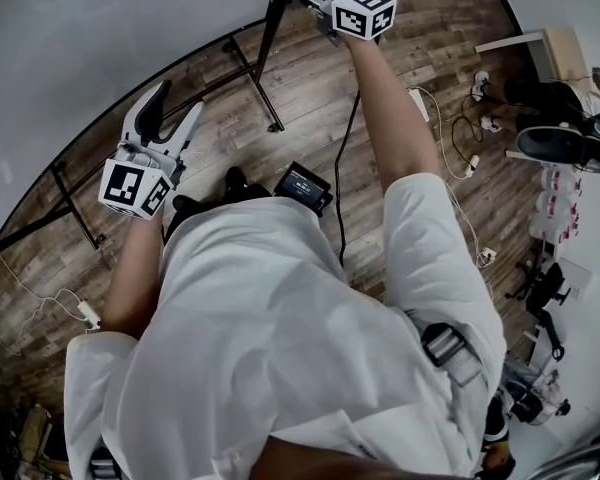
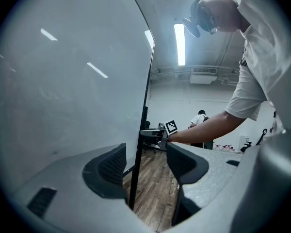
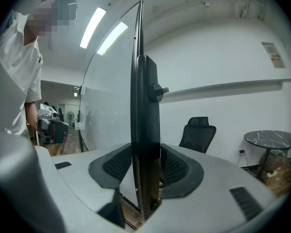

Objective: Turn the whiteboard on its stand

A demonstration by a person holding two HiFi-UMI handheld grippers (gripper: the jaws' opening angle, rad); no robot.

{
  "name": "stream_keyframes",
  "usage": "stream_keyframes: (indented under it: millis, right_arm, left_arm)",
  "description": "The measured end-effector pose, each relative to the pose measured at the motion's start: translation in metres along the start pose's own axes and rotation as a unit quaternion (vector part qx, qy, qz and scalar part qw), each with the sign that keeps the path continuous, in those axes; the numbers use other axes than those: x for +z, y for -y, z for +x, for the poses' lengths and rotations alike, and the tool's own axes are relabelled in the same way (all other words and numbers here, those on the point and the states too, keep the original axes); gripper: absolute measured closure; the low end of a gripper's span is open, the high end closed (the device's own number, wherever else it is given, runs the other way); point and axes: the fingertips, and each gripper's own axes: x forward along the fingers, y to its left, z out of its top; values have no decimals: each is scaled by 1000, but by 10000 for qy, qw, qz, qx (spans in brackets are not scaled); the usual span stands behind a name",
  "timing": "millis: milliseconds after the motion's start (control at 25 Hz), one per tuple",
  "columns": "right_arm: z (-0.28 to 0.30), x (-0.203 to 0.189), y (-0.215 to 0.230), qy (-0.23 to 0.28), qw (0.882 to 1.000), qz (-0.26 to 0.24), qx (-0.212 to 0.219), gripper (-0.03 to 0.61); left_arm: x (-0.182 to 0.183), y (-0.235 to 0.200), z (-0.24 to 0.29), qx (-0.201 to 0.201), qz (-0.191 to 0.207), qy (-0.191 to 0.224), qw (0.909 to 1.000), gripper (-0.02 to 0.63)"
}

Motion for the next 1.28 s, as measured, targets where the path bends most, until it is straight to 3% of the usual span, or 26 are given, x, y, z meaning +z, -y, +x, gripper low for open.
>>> stream_keyframes:
  millis: [1280]
  right_arm:
    - [-45,-11,50,-135,9923,45,-1228,365]
  left_arm:
    - [1,1,-9,104,24,60,9999,357]
